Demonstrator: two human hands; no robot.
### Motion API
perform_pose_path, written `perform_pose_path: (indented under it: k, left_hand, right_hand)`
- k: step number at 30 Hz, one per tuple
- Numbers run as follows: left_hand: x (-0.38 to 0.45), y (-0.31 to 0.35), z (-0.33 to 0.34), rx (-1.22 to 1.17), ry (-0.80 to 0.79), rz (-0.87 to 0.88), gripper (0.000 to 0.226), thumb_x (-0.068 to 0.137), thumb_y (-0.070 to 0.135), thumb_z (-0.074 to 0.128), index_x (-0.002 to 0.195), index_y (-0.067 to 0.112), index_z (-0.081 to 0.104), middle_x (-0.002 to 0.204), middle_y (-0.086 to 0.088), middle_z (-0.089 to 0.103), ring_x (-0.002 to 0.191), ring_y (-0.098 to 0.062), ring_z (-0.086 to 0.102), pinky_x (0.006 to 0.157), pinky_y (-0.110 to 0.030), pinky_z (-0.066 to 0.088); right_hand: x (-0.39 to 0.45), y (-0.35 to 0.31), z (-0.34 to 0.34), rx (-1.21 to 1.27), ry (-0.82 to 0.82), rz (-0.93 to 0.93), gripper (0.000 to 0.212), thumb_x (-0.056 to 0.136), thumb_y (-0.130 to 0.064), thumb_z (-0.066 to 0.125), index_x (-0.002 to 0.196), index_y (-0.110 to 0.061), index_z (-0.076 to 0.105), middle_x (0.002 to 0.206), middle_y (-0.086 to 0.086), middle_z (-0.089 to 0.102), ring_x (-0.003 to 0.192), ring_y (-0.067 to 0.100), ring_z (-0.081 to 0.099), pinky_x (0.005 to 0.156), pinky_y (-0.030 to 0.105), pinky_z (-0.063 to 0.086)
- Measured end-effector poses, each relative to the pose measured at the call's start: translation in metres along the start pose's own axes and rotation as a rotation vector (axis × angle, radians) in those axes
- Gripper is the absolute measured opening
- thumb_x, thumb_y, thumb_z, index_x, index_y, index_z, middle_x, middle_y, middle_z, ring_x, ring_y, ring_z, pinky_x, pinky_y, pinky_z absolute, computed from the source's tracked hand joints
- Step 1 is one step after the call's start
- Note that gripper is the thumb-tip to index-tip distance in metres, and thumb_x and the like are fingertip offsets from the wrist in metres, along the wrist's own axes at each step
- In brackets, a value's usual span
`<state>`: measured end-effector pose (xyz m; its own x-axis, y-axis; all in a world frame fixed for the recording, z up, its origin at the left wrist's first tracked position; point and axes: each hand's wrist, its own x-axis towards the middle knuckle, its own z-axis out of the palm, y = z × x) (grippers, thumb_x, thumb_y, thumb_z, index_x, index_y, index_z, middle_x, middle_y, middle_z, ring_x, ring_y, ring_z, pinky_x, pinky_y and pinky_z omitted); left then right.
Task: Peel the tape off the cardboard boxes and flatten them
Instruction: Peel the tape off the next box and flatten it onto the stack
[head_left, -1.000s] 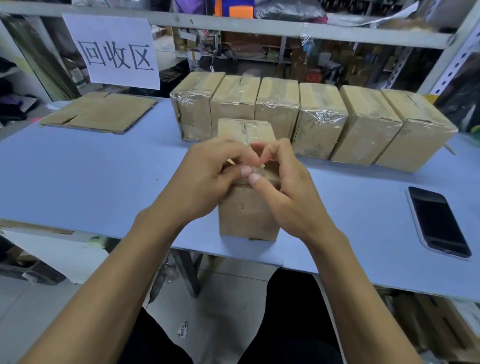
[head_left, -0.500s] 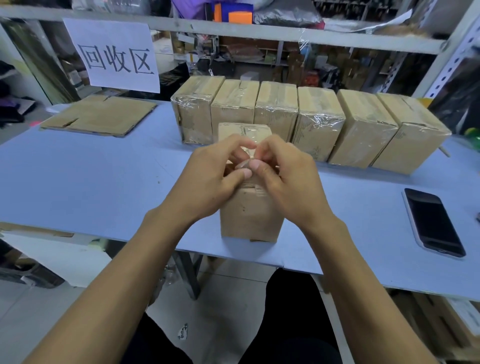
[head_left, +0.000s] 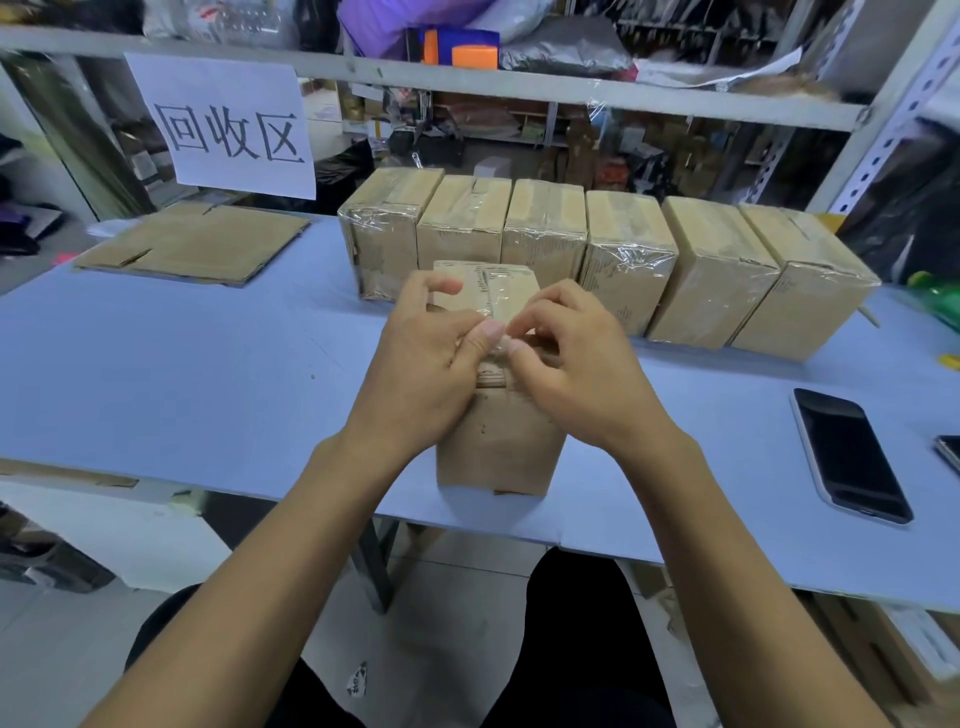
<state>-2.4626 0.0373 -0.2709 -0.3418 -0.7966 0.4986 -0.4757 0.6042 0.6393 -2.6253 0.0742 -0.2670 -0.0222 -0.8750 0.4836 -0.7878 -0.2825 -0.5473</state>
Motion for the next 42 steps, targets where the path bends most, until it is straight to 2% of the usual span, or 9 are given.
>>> perform_pose_path:
  k: [5,9,14,21,24,28,34,38,42]
  left_hand:
    - [0.007,0.01,0.0,0.091,-0.097,-0.012,0.033,0.096,0.022,0.063,0.129,0.022,0.064,0.116,0.008,0.041,0.087,-0.002,0.045,0.09,-0.025,0.043]
    - [0.022,0.013,-0.01,0.022,-0.172,-0.049,0.022,0.089,0.015,0.069,0.105,0.022,0.056,0.098,0.008,0.057,0.086,-0.008,0.058,0.076,-0.025,0.047]
    - [0.023,0.009,-0.009,0.029,-0.139,-0.032,0.011,0.086,0.006,0.07,0.089,0.017,0.069,0.077,0.011,0.062,0.078,-0.001,0.057,0.07,-0.013,0.041]
    - [0.021,0.005,0.005,0.148,-0.006,0.001,0.015,0.095,0.021,0.063,0.096,0.018,0.078,0.105,0.002,0.053,0.093,-0.009,0.051,0.084,-0.028,0.041]
    - [0.024,0.005,-0.001,0.109,-0.076,-0.022,0.014,0.092,0.03,0.07,0.1,0.022,0.079,0.11,0.002,0.049,0.098,-0.006,0.048,0.087,-0.024,0.039]
    - [0.037,0.011,-0.01,0.149,-0.201,-0.044,0.023,0.092,0.03,0.07,0.115,0.028,0.073,0.105,0.002,0.068,0.101,-0.017,0.06,0.088,-0.031,0.044]
    - [0.043,0.005,-0.004,0.152,-0.131,-0.099,0.006,0.09,0.022,0.067,0.09,0.027,0.068,0.094,0.007,0.07,0.094,-0.016,0.061,0.072,-0.028,0.036]
    - [0.037,-0.002,0.003,0.131,-0.034,0.004,0.011,0.092,0.015,0.066,0.093,0.013,0.076,0.099,0.005,0.064,0.095,-0.013,0.058,0.079,-0.022,0.036]
    - [0.036,-0.005,0.0,0.073,-0.072,0.003,0.008,0.089,0.017,0.069,0.092,0.018,0.076,0.103,0.009,0.06,0.088,-0.005,0.057,0.08,-0.022,0.041]
  right_hand:
    - [0.005,0.001,-0.008,-0.041,-0.074,0.002,0.013,0.092,-0.022,0.067,0.085,-0.01,0.068,0.093,-0.004,0.057,0.093,0.024,0.054,0.084,0.031,0.043]
    - [0.016,-0.001,-0.009,-0.085,-0.075,0.05,0.019,0.094,-0.02,0.067,0.078,-0.014,0.06,0.087,-0.001,0.055,0.083,0.019,0.052,0.078,0.032,0.04]
    - [0.017,0.001,-0.004,-0.021,0.003,0.031,0.013,0.091,-0.02,0.07,0.095,-0.015,0.059,0.097,-0.006,0.053,0.072,-0.001,0.048,0.067,0.014,0.035]
    - [0.019,0.007,-0.012,-0.026,-0.116,0.009,0.012,0.086,-0.022,0.077,0.09,-0.011,0.074,0.099,-0.001,0.068,0.072,-0.004,0.051,0.069,0.007,0.036]
    - [0.025,0.007,-0.01,-0.066,-0.096,-0.002,0.02,0.089,-0.028,0.075,0.088,-0.008,0.074,0.097,0.0,0.069,0.071,0.003,0.049,0.068,0.013,0.036]
    - [0.024,0.009,-0.004,-0.107,-0.036,0.027,0.016,0.095,-0.025,0.069,0.103,-0.011,0.07,0.106,0.0,0.065,0.082,0.009,0.048,0.07,0.021,0.032]
    - [0.025,0.008,-0.007,-0.111,-0.061,-0.022,0.011,0.092,-0.02,0.067,0.102,-0.014,0.068,0.097,-0.007,0.058,0.073,-0.009,0.045,0.069,0.016,0.031]
    - [0.031,0.004,-0.008,-0.158,-0.108,0.031,0.014,0.093,-0.026,0.069,0.099,-0.014,0.068,0.1,-0.003,0.061,0.08,0.008,0.046,0.072,0.023,0.03]
    - [0.034,0.0,-0.005,-0.203,-0.109,0.075,0.014,0.096,-0.028,0.064,0.096,-0.013,0.066,0.102,-0.001,0.061,0.095,0.018,0.055,0.082,0.033,0.041]
